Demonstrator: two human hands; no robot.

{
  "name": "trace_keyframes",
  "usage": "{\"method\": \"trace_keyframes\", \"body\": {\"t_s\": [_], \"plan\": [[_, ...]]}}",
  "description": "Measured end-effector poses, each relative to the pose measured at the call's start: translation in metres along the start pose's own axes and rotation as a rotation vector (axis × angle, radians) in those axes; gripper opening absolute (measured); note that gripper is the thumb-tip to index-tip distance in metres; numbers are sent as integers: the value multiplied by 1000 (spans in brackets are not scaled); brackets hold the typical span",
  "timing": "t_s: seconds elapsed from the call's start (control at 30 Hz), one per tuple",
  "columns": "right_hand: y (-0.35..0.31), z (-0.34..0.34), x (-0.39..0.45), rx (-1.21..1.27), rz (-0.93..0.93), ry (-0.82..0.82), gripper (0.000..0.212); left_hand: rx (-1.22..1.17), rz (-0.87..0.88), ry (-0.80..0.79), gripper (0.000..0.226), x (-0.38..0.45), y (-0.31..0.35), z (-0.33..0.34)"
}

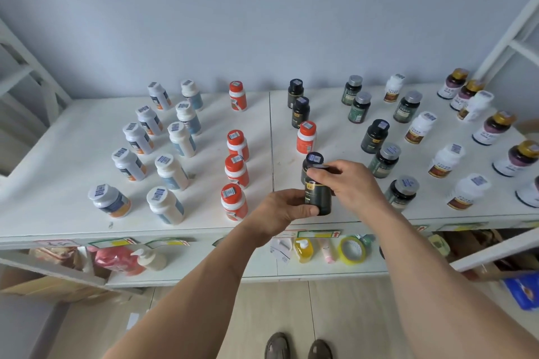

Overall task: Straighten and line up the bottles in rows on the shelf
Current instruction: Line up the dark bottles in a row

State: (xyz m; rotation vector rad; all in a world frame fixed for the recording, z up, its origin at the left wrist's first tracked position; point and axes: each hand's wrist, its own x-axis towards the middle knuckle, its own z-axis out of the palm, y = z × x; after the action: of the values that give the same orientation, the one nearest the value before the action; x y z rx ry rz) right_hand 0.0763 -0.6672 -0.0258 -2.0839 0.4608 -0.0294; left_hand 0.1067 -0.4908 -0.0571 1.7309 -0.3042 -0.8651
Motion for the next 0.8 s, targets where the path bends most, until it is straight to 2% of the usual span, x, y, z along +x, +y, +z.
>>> {"method": "trace_keyframes", "body": {"t_s": [0.23, 0.3, 0.4, 0.47, 0.6, 0.8], "plan": [[1, -6, 7, 42, -5, -50, 62, 10, -14, 22, 41, 7, 4, 2], [4, -8, 8, 43, -6, -65, 59, 34, -10, 41, 43, 9, 3, 5], [10, -9, 9, 26, -35, -86, 39, 103, -14, 80, 51, 10, 2, 8], [16, -8, 9, 7, -56, -103, 33, 215, -12, 107, 54, 12, 1, 9], [31, -5, 8, -43, -58, -179, 34, 485, -34, 202, 63, 16, -5, 10], [52, 3, 7, -3, -23, -223, 47, 504, -6, 295, 65, 16, -19, 3]]}}
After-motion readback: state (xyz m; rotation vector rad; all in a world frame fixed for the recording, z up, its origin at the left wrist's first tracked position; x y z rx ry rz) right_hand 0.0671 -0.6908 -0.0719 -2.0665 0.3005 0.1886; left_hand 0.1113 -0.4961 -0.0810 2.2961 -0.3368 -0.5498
